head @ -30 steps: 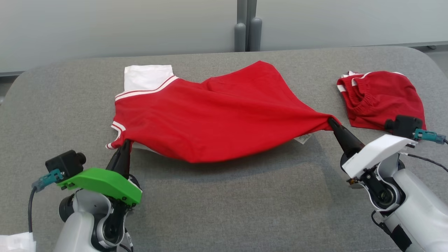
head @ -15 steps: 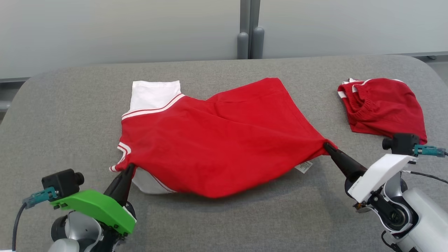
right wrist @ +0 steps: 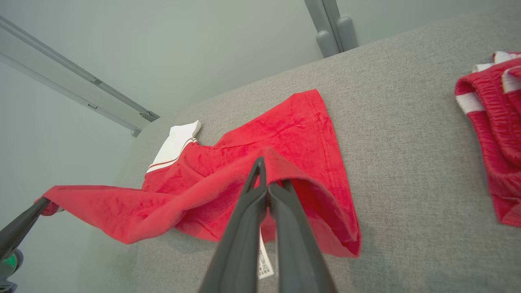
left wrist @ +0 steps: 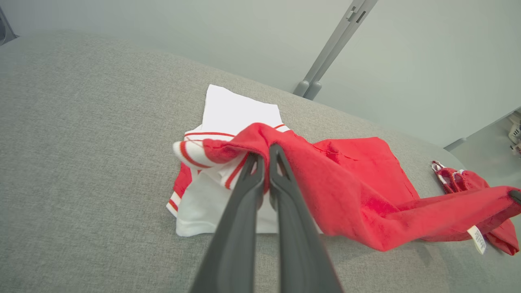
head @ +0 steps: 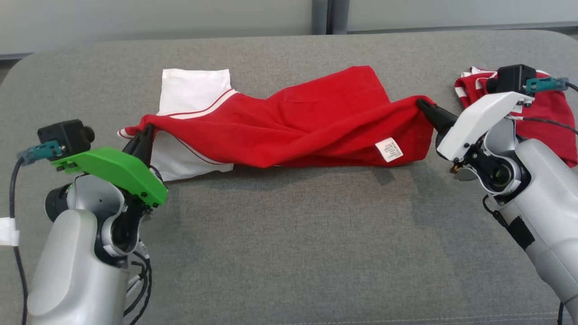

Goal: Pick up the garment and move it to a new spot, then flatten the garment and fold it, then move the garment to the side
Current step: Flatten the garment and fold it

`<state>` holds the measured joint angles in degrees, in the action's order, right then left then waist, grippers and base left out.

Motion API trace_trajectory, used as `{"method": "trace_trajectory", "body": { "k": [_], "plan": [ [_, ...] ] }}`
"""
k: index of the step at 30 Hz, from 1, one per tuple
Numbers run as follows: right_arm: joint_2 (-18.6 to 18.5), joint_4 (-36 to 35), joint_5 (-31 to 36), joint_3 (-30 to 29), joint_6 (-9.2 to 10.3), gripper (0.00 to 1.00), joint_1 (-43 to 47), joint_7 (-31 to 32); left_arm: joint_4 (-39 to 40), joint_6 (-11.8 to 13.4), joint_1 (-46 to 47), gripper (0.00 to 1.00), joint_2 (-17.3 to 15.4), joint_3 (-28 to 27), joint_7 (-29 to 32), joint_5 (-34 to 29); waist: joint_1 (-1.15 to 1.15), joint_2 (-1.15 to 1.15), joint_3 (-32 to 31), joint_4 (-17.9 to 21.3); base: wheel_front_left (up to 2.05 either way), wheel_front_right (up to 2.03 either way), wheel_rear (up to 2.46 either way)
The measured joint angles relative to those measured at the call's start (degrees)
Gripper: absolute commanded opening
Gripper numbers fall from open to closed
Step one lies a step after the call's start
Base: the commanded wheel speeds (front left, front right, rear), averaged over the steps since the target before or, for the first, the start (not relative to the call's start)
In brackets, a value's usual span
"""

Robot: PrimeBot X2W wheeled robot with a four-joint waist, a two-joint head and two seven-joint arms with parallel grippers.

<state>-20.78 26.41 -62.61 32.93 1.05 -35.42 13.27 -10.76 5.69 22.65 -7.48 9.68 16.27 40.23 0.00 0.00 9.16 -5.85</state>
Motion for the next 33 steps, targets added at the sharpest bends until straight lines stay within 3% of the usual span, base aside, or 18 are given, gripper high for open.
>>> {"method": "trace_trajectory", "body": {
  "k": [1,2,3,4,8,13,21,33],
  "plan": [
    [0.38,0.82,0.49,0.13,0.19,0.44,-0.82,-0.01,-0.86,0.30,0.83,0.35,0.86,0.23,-0.45,-0.32,0.00,0.00,0.73,-0.08,0.00,0.00,0.00],
    [0.82,1.53,0.81,0.21,0.70,1.00,-1.46,-0.04,-1.80,0.38,1.39,0.51,1.63,0.37,-1.23,-0.82,0.00,0.00,1.43,-0.16,0.00,0.00,0.00],
    [1.12,2.22,1.20,0.27,0.88,1.00,-1.98,-0.11,-2.64,0.38,1.84,0.96,2.30,0.44,-2.01,-1.37,0.00,0.00,2.13,-0.25,0.00,0.00,0.00],
    [1.44,2.88,1.52,0.30,1.05,1.00,-2.41,-0.14,-3.53,0.40,2.29,1.00,2.83,0.46,-2.85,-1.83,0.00,0.00,2.84,-0.34,0.00,0.00,0.00],
    [2.37,5.06,2.89,0.32,0.94,1.00,-4.05,-2.37,-5.99,0.40,4.11,1.00,3.44,-0.48,-7.35,-2.89,0.00,0.00,5.39,-0.74,0.00,0.00,0.00],
    [2.50,6.75,3.48,-0.93,-0.79,1.00,-5.54,-6.28,-8.01,0.40,5.25,1.00,3.36,-0.60,-11.74,-3.94,-0.01,0.00,7.48,-1.19,0.00,0.00,0.00],
    [1.74,6.66,4.01,-2.47,-5.63,1.00,-6.20,-12.24,-8.31,-1.66,4.35,1.00,3.47,-0.58,-15.39,-2.99,0.00,0.00,7.51,-1.42,0.00,0.00,0.00],
    [1.46,5.35,3.37,-3.35,-7.10,1.00,-1.27,-19.34,-11.38,-3.66,-4.26,1.00,3.58,1.72,-15.32,-2.16,0.00,0.00,6.87,-1.58,0.00,0.00,0.00]
  ]
}}
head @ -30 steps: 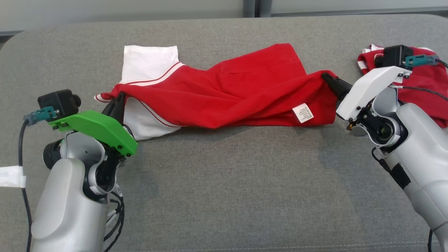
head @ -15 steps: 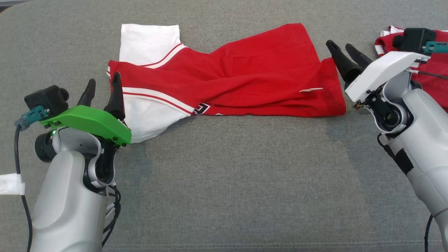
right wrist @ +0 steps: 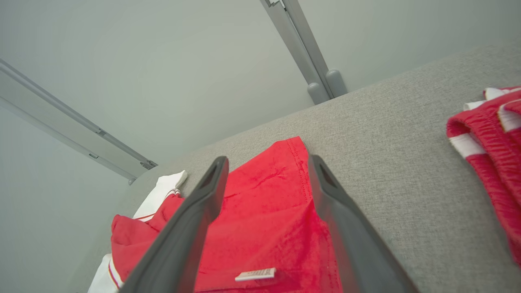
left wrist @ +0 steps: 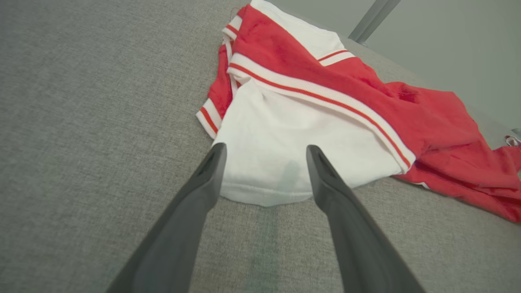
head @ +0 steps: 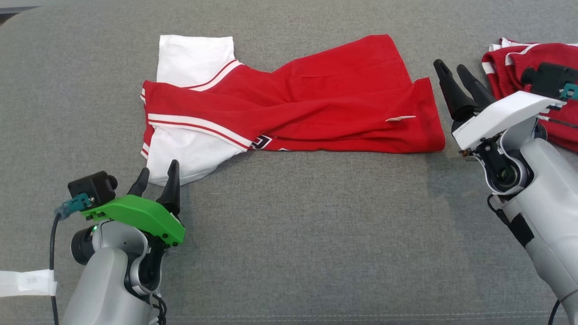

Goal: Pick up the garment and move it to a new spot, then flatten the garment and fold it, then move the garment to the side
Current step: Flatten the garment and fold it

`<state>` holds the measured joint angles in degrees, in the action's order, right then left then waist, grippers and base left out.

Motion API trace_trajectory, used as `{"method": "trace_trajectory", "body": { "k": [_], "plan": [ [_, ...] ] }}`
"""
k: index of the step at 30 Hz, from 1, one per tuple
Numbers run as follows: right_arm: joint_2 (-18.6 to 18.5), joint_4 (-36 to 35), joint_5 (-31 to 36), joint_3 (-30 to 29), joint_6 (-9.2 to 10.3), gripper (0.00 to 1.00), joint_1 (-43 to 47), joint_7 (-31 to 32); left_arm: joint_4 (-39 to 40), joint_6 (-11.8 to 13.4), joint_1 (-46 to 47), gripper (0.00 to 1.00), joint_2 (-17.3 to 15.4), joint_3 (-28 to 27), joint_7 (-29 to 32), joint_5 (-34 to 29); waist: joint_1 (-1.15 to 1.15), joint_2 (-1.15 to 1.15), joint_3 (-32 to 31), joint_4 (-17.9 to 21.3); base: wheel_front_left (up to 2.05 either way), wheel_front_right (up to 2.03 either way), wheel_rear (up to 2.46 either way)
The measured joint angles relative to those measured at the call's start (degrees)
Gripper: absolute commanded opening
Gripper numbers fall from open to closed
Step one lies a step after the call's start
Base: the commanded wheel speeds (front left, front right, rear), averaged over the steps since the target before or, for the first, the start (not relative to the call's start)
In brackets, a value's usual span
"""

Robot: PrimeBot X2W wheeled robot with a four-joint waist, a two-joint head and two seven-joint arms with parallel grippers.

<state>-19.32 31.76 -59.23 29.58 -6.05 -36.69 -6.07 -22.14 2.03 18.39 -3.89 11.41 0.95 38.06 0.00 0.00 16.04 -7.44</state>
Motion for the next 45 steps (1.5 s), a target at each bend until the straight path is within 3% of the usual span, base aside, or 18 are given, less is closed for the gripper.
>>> {"method": "trace_trajectory", "body": {
  "k": [6,28,29,30,33,45],
  "plan": [
    [1.40,-1.20,-0.24,1.01,-0.48,1.00,0.81,-1.15,-1.82,0.56,-0.48,1.00,-0.24,-1.31,-0.74,-0.02,0.00,0.00,0.11,0.85,0.00,0.00,0.00],
    [0.20,-2.19,-1.34,1.43,-0.99,1.00,3.29,-3.77,-4.86,0.09,-0.89,1.00,-0.01,-1.99,-3.10,0.58,0.00,0.00,1.46,2.19,0.00,0.00,0.00],
    [0.18,-2.21,-1.34,1.48,-0.99,1.00,3.29,-3.98,-4.89,-0.08,-0.88,0.95,-0.01,-1.72,-3.10,0.57,0.00,0.00,1.50,2.20,0.00,0.00,0.00],
    [0.18,-2.25,-1.34,1.59,-0.99,1.00,3.29,-4.02,-4.88,-0.21,-0.87,0.55,0.00,-1.52,-3.23,0.57,0.00,0.00,1.54,2.22,0.00,0.00,0.00],
    [0.19,-2.37,-1.35,1.96,-1.00,1.00,3.29,-4.03,-4.58,-0.69,-0.78,0.00,0.24,-1.27,-4.49,0.57,0.00,0.00,1.63,2.29,0.00,0.00,0.00],
    [-2.09,-1.82,-2.11,4.66,-1.00,1.00,8.10,-3.74,2.27,-1.54,-0.76,0.00,0.91,-4.17,-12.70,0.71,0.00,0.00,1.20,1.52,0.00,0.00,0.00]
  ]
}}
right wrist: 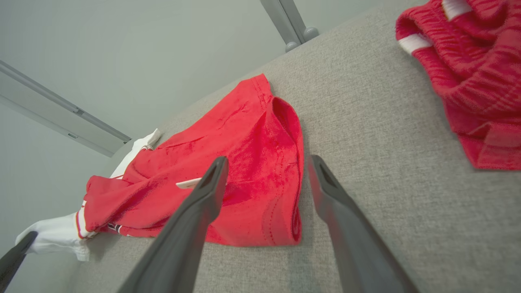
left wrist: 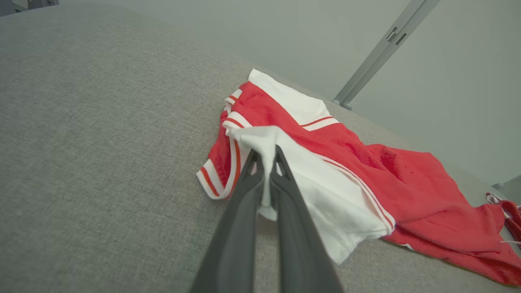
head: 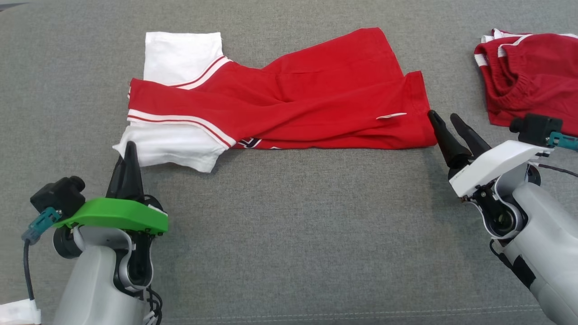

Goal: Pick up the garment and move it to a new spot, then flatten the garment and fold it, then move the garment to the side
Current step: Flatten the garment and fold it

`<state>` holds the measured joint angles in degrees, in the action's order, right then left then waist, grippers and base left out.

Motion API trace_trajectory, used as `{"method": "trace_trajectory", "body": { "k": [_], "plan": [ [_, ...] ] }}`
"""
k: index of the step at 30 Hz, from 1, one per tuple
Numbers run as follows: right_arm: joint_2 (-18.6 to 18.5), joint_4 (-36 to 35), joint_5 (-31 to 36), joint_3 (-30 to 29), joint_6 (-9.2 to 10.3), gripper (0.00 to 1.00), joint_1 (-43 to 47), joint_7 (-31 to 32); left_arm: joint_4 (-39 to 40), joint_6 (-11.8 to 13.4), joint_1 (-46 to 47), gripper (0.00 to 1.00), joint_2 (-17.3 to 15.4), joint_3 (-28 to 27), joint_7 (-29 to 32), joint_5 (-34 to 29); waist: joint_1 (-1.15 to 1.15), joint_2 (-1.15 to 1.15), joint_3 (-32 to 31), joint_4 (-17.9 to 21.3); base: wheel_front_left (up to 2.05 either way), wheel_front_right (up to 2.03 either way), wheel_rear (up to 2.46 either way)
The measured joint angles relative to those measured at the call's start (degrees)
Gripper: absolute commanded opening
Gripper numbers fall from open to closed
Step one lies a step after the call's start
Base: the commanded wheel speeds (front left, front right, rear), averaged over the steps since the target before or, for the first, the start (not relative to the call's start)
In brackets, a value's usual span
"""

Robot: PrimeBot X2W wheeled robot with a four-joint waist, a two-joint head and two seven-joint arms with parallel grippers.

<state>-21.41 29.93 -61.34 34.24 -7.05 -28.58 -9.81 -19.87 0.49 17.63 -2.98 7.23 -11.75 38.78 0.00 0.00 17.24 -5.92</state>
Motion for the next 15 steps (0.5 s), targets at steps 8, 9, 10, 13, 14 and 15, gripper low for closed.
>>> {"method": "trace_trajectory", "body": {
  "k": [8,9,10,13,14,15],
  "plan": [
    [-0.73,-0.01,2.79,2.67,-0.01,1.00,0.67,0.22,6.25,-0.82,-0.03,0.00,0.33,0.19,-0.98,0.87,0.00,0.00,-0.36,-1.08,0.00,0.00,0.00],
    [-0.74,-0.05,2.80,2.99,0.00,1.00,1.19,0.18,6.78,-0.83,-0.08,0.00,0.42,0.26,-0.99,0.87,0.00,0.00,-0.49,-1.28,0.00,0.00,0.00],
    [-0.71,-0.18,2.86,3.33,0.00,1.00,1.74,0.08,7.49,-0.83,-0.11,0.00,0.45,0.20,-1.01,0.87,0.00,0.00,-0.66,-1.44,0.00,0.00,0.00],
    [-0.73,-0.83,3.01,3.75,-0.01,1.00,2.98,-0.54,10.18,-0.71,-0.24,0.00,0.46,-0.74,-1.49,0.87,0.00,0.00,-1.23,-1.70,0.00,0.00,0.00],
    [-0.79,-0.94,3.02,3.63,-0.01,1.00,3.15,-0.82,11.18,-0.70,-0.27,0.00,0.46,-1.22,-1.51,0.87,0.00,0.00,-1.35,-1.73,0.00,0.00,0.00],
    [-0.90,-0.99,3.02,3.49,-0.01,1.00,3.29,-1.05,12.02,-0.58,-0.30,0.00,0.45,-1.64,-1.67,0.88,0.00,0.00,-1.46,-1.74,0.00,0.00,0.00]
  ]
}}
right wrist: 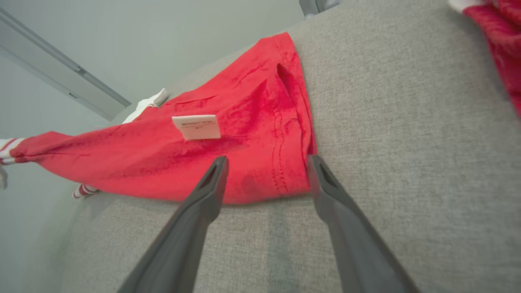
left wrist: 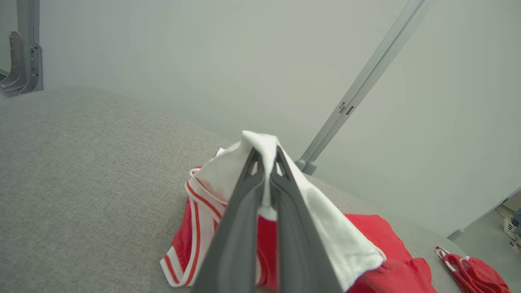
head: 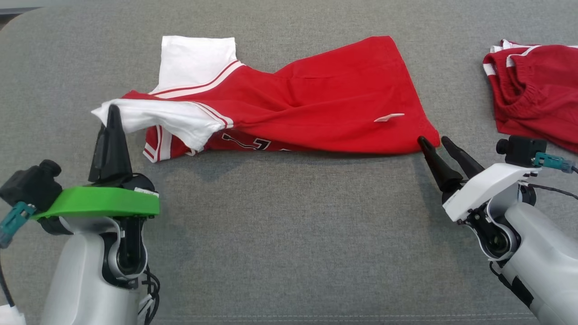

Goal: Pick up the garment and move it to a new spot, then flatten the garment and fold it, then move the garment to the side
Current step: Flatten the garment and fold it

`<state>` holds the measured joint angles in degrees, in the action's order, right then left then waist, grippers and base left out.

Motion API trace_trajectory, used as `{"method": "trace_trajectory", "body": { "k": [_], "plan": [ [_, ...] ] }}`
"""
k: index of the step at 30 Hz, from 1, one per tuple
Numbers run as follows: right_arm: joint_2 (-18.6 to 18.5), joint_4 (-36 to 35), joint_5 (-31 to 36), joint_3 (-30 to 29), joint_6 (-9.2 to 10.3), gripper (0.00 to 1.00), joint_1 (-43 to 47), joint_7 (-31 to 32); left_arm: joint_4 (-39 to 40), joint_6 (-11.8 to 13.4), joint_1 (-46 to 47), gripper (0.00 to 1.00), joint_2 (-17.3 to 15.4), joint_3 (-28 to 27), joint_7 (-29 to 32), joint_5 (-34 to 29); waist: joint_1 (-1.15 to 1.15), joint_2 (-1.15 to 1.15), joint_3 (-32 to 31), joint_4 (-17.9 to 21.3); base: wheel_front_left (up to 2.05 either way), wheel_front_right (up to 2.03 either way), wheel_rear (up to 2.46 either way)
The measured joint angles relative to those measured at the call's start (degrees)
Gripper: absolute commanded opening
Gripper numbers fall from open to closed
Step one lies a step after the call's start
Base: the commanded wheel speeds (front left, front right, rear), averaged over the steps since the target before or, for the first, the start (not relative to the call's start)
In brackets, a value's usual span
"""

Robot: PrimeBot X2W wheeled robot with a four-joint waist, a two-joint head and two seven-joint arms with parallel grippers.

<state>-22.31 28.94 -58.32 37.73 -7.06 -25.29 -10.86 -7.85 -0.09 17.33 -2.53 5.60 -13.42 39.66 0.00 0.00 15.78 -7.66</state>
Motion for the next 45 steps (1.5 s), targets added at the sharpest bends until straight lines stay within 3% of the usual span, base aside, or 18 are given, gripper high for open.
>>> {"method": "trace_trajectory", "body": {
  "k": [9,16,30,45],
  "plan": [
    [-0.99,-2.14,0.77,-0.26,0.00,1.00,-0.05,-0.69,4.63,3.16,-5.63,0.00,-0.16,-1.65,-0.09,-0.03,0.00,0.00,-0.48,0.57,0.00,0.00,0.00],
    [-2.93,-2.89,1.64,-0.27,0.00,1.00,-3.07,0.09,4.38,3.74,-10.32,0.00,-0.13,0.05,1.97,-0.02,0.00,0.00,0.36,0.01,0.00,0.00,0.00],
    [-5.17,-0.57,2.32,5.11,0.00,1.00,-9.29,12.02,5.11,4.34,-10.60,0.00,0.04,4.04,2.60,-0.01,0.00,0.00,2.21,-4.03,0.00,0.00,0.00],
    [-6.93,2.43,2.32,7.40,0.00,1.00,-12.54,18.30,6.56,5.00,-10.61,0.00,0.11,5.47,2.20,0.90,0.00,0.00,4.16,-5.68,0.00,0.00,0.00]
  ]
}}
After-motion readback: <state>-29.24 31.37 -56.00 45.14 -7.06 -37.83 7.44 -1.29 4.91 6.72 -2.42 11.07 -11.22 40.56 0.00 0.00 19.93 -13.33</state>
